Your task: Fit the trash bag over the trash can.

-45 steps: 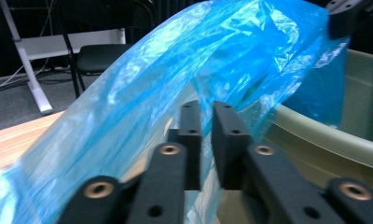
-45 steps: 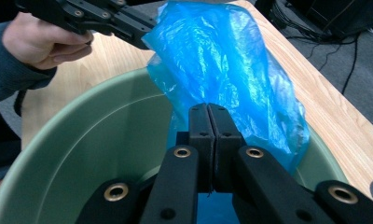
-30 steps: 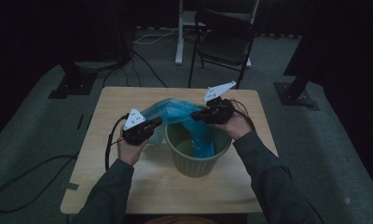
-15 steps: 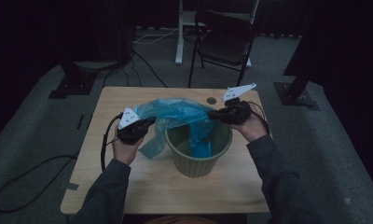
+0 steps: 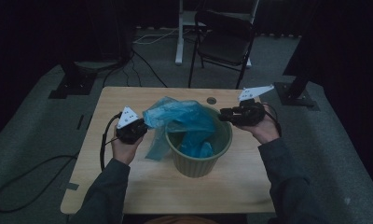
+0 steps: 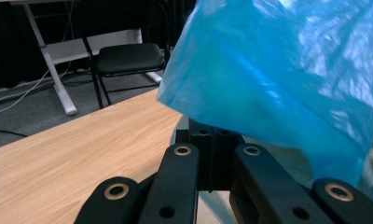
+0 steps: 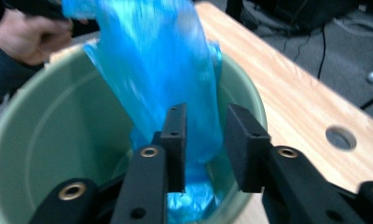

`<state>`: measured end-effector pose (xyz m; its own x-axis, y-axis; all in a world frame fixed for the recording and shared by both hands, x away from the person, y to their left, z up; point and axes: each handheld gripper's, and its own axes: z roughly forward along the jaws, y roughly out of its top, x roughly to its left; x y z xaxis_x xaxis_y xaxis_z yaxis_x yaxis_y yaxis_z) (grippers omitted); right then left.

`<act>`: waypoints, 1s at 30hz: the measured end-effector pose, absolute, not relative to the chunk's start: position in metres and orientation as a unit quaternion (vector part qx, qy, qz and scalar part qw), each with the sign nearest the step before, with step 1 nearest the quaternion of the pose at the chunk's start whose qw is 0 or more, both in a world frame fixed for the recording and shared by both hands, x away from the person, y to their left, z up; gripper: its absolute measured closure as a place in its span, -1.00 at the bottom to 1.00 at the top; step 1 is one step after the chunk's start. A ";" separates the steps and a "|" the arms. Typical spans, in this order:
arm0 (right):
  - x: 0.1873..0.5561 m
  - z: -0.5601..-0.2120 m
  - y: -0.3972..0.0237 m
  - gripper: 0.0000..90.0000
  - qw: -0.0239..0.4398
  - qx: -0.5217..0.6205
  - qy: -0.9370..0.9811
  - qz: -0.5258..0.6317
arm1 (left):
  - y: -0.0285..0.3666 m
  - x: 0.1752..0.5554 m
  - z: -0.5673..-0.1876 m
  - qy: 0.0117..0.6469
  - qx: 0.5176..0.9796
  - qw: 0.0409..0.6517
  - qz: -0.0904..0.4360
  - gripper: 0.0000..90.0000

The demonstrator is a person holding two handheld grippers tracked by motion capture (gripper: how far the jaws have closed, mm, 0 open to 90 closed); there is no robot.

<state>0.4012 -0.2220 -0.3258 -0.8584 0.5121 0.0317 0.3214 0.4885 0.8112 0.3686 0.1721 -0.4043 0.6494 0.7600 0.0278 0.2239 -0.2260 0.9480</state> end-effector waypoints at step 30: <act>0.413 -0.307 -0.140 1.00 0.141 0.218 0.887 0.383 | 0.156 0.369 -0.400 0.314 0.746 0.531 0.252 1.00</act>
<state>0.4128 -0.1401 -0.3068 -0.8650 0.4949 -0.0833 0.2790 0.6120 0.7400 0.3687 0.1562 -0.3995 0.6761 0.7356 0.0424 0.2006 -0.2392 0.9500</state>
